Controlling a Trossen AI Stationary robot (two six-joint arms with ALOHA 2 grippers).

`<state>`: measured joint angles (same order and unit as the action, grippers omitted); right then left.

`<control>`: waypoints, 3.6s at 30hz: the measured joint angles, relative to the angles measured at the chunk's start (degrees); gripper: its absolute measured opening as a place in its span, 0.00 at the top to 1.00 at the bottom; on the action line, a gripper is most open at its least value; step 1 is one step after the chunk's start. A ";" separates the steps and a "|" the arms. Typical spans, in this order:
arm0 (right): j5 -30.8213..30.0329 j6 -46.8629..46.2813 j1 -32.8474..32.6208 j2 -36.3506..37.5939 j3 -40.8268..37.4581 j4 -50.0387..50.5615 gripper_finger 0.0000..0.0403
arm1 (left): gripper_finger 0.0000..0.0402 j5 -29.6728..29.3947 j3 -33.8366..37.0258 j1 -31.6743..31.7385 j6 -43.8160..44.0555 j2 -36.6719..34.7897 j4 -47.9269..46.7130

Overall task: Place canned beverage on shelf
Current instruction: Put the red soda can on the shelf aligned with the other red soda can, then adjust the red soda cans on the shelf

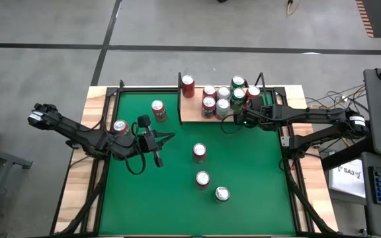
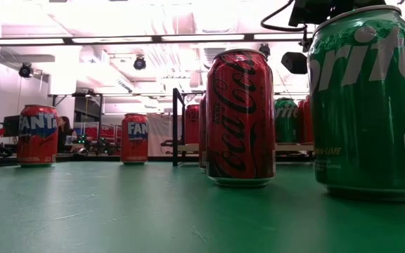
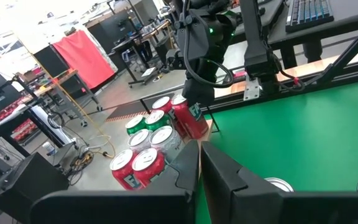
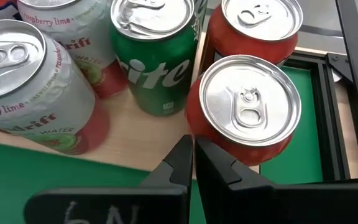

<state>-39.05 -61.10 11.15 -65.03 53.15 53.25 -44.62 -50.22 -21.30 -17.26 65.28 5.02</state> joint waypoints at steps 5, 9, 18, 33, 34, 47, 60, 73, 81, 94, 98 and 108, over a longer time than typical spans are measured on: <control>0.45 0.10 -0.27 0.06 0.84 -0.02 0.98 | 1.00 0.00 0.00 0.00 0.00 0.00 0.00; 0.48 1.61 -1.53 0.08 3.78 -0.04 0.98 | 1.00 0.01 0.00 -0.01 0.00 0.00 0.00; 3.31 10.73 -2.42 0.08 13.39 0.66 0.98 | 1.00 0.02 0.00 -0.02 0.00 0.00 -0.30; 9.35 14.83 -2.41 0.12 18.42 5.36 0.98 | 1.00 0.13 0.00 -0.02 3.08 0.00 -5.37; 9.90 14.85 -2.52 0.12 18.38 5.36 0.98 | 1.00 0.17 0.00 -0.02 3.53 0.00 -6.13; 10.57 15.23 -9.97 0.12 18.47 1.63 0.98 | 1.00 0.47 0.00 -0.28 13.07 0.00 -15.51; 6.81 16.44 -16.03 -3.05 18.27 -7.67 0.98 | 1.00 13.75 0.14 -0.31 15.89 0.02 -16.09; 3.20 23.25 -9.02 -15.64 25.51 -10.75 0.98 | 1.00 13.83 0.22 -0.37 15.37 0.02 -16.43; 7.61 25.72 -4.54 -22.60 30.27 -10.71 0.98 | 1.00 13.81 0.22 -0.35 7.76 -0.07 -19.12; 7.69 24.22 0.18 -28.94 31.89 -10.70 0.98 | 1.00 14.17 0.40 -0.35 -0.55 -1.75 -25.02; 7.54 23.96 0.92 -29.52 31.89 -10.79 0.98 | 1.00 15.58 1.00 -0.35 -0.72 -2.81 -25.93; 7.48 23.58 1.27 -29.93 31.87 -11.12 0.98 | 1.00 15.65 1.97 -0.35 -0.26 -4.24 -25.88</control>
<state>-31.57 -37.52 12.43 -94.96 85.01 42.13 -28.97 -48.25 -21.65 -17.52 61.04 -20.86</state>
